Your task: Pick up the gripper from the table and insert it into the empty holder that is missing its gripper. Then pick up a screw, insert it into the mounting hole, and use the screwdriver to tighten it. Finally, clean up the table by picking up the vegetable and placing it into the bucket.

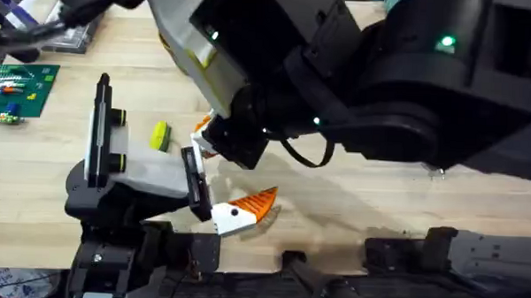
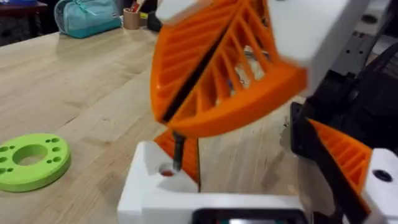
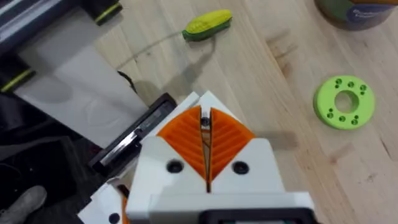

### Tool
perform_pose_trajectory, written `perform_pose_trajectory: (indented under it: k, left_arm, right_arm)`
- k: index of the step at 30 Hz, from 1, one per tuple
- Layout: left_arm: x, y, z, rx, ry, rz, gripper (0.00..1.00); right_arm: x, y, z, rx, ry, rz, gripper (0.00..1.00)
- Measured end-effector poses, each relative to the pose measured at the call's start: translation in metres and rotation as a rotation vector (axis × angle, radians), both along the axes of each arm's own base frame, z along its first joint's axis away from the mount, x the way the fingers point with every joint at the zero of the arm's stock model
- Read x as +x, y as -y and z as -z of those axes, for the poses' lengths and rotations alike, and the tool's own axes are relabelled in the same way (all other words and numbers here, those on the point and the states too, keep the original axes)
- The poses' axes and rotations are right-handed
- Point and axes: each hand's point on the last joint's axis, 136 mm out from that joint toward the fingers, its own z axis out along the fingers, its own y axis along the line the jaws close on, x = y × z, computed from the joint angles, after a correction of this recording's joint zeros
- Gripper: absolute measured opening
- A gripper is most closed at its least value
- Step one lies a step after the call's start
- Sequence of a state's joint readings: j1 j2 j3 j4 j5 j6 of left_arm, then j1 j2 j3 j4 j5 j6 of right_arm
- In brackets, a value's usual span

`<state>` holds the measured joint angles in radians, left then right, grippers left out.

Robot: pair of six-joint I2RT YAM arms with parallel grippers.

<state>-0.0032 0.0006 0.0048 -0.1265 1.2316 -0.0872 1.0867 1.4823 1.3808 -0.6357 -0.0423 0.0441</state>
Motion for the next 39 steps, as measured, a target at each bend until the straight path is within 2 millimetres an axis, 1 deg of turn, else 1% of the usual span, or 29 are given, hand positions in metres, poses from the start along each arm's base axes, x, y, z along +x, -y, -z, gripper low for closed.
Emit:
perform_pose_trajectory:
  k: [8, 22, 31, 39]
  left_arm:
    - [0.0, 0.0, 0.0, 0.0, 0.0, 0.0, 0.986]
    - [0.0, 0.0, 0.0, 0.0, 0.0, 0.0, 0.986]
    - [0.0, 0.0, 0.0, -0.002, -0.007, 0.0, 0.986]
    - [0.0, 0.0, 0.0, -0.003, -0.007, 0.002, 0.986]
  right_arm:
    - [0.005, 0.002, 0.0, -0.009, 0.017, 0.021, 0.011]
    - [0.005, 0.002, 0.001, -0.01, 0.017, 0.021, 0.011]
    - [0.008, -0.002, 0.015, -0.038, 0.002, 0.021, 0.011]
    - [0.007, -0.001, 0.017, -0.046, -0.005, 0.025, 0.011]
